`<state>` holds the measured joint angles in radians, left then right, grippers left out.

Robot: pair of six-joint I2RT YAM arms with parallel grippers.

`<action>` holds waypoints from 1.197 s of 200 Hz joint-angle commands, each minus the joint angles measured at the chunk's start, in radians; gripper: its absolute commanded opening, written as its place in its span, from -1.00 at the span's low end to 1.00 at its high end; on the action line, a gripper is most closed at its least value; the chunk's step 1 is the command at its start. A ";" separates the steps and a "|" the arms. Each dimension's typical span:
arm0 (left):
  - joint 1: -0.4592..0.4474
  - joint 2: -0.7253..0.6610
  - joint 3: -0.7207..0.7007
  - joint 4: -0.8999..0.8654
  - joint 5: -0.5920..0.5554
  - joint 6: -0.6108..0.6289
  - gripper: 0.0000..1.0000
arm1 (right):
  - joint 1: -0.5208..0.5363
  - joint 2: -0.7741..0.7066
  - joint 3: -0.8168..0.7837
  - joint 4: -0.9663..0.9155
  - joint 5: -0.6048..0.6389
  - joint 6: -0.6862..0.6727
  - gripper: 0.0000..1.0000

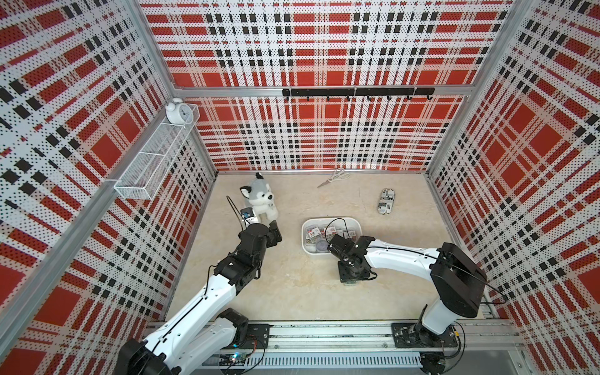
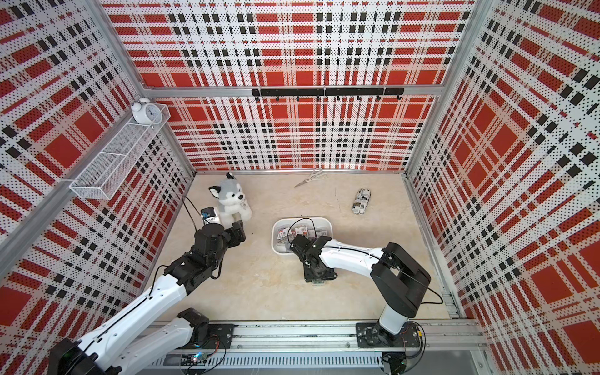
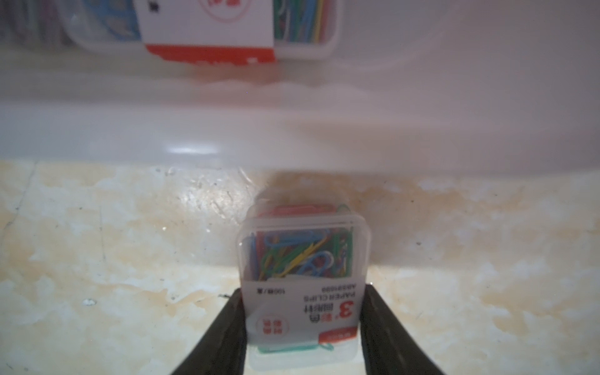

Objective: Take the paper clips out of the storage box
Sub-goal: Place the boxed paper clips at the center of the board.

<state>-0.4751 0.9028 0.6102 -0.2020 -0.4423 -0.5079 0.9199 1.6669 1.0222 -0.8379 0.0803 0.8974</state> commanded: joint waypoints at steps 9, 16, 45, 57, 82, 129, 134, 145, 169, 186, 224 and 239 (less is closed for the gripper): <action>0.010 -0.008 -0.003 0.028 0.020 0.008 0.72 | 0.005 0.024 0.002 0.008 0.012 0.017 0.01; 0.010 -0.008 -0.002 0.027 0.021 0.008 0.72 | 0.005 0.026 0.004 0.004 0.011 0.015 0.03; 0.011 -0.010 -0.003 0.027 0.022 0.009 0.72 | 0.005 0.029 0.008 -0.007 0.012 0.012 0.06; 0.009 -0.012 -0.003 0.027 0.022 0.008 0.72 | 0.005 0.029 0.008 -0.010 0.011 0.013 0.11; 0.012 -0.017 -0.006 0.030 0.022 0.006 0.72 | 0.004 0.030 0.020 -0.018 0.016 0.012 0.22; 0.013 -0.021 -0.006 0.030 0.029 0.006 0.72 | 0.005 0.028 0.025 -0.017 0.018 0.011 0.36; 0.012 -0.023 -0.007 0.030 0.029 0.006 0.72 | 0.005 0.028 0.027 -0.017 0.018 0.011 0.37; 0.013 -0.025 -0.007 0.030 0.027 0.006 0.72 | 0.005 0.027 0.028 -0.019 0.018 0.011 0.38; 0.012 -0.024 -0.006 0.030 0.030 0.008 0.72 | 0.005 0.027 0.030 -0.020 0.016 0.009 0.41; 0.012 -0.014 -0.004 0.030 0.037 0.007 0.72 | 0.005 0.031 0.034 -0.025 0.013 0.003 0.41; 0.012 -0.011 -0.003 0.030 0.041 0.008 0.72 | 0.005 0.022 0.045 -0.029 0.016 0.009 0.43; 0.013 -0.012 -0.003 0.031 0.042 0.008 0.72 | 0.005 0.020 0.052 -0.030 0.016 0.011 0.45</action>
<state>-0.4698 0.8913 0.6102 -0.1883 -0.4099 -0.5079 0.9199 1.6886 1.0431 -0.8516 0.0868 0.9051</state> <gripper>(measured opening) 0.860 0.717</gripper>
